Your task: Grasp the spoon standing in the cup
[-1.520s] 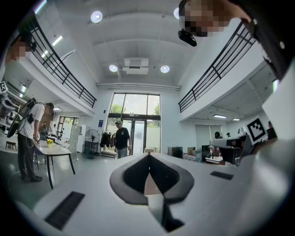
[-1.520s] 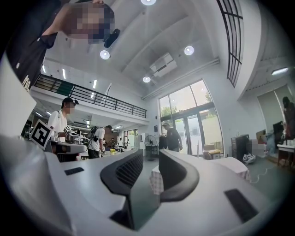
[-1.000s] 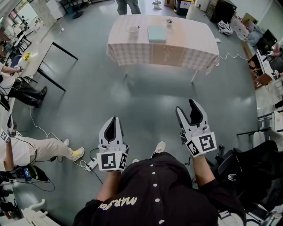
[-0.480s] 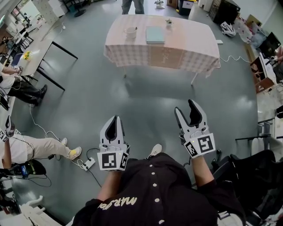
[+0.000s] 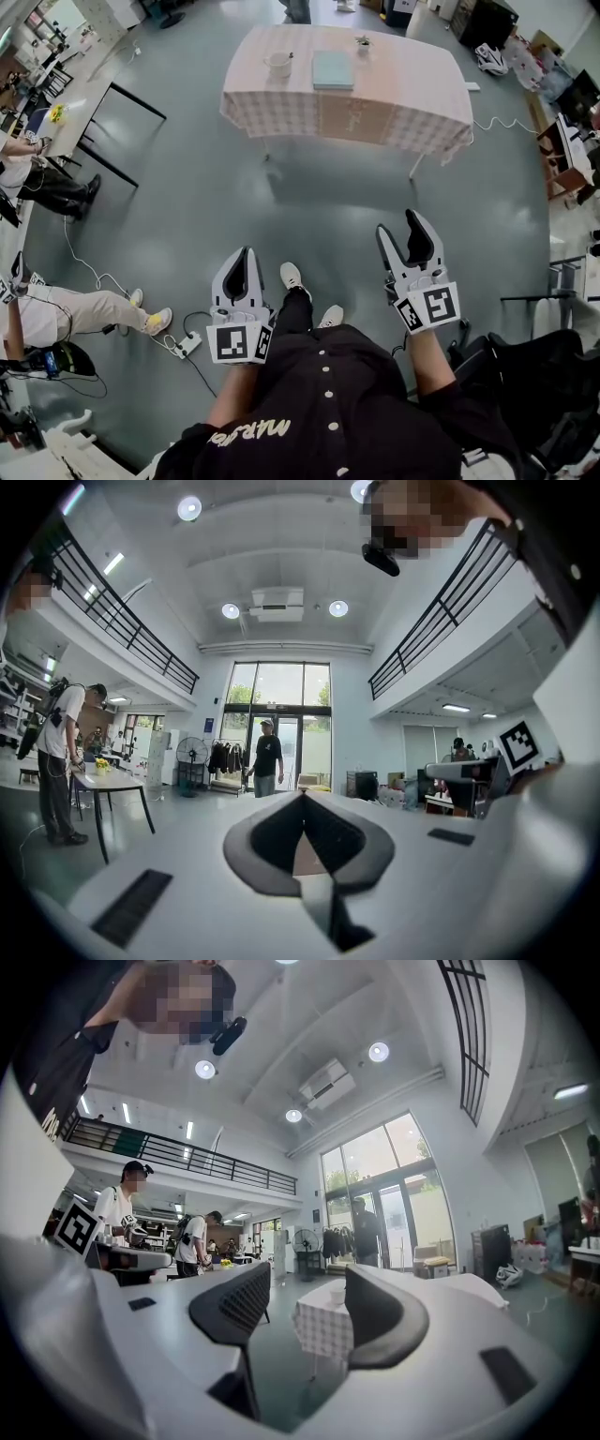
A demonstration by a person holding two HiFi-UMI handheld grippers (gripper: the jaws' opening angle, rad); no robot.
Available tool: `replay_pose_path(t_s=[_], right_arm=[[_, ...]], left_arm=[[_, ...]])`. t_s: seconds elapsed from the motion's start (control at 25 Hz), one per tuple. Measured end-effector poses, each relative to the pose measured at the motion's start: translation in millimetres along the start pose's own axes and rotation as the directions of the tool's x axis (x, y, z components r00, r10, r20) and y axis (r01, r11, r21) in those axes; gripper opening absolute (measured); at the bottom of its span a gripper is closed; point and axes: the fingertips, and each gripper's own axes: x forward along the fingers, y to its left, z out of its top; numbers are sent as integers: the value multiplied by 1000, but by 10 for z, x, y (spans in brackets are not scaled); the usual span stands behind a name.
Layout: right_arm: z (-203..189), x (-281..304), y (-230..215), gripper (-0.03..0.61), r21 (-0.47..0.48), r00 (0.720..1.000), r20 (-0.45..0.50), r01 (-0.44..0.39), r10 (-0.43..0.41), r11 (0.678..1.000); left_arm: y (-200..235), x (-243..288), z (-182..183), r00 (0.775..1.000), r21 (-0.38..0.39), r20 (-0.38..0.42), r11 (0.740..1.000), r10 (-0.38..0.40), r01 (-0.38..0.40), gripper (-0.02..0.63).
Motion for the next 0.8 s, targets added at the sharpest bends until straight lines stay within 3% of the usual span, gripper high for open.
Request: replay_pose_path(t_s=[0.8], right_arm=[[-15,1473,-252,235,-29,1000,-1,-18,18,999]], left_arm=[[792,1270,110,1000,-13,30,1000,10,-10,11]])
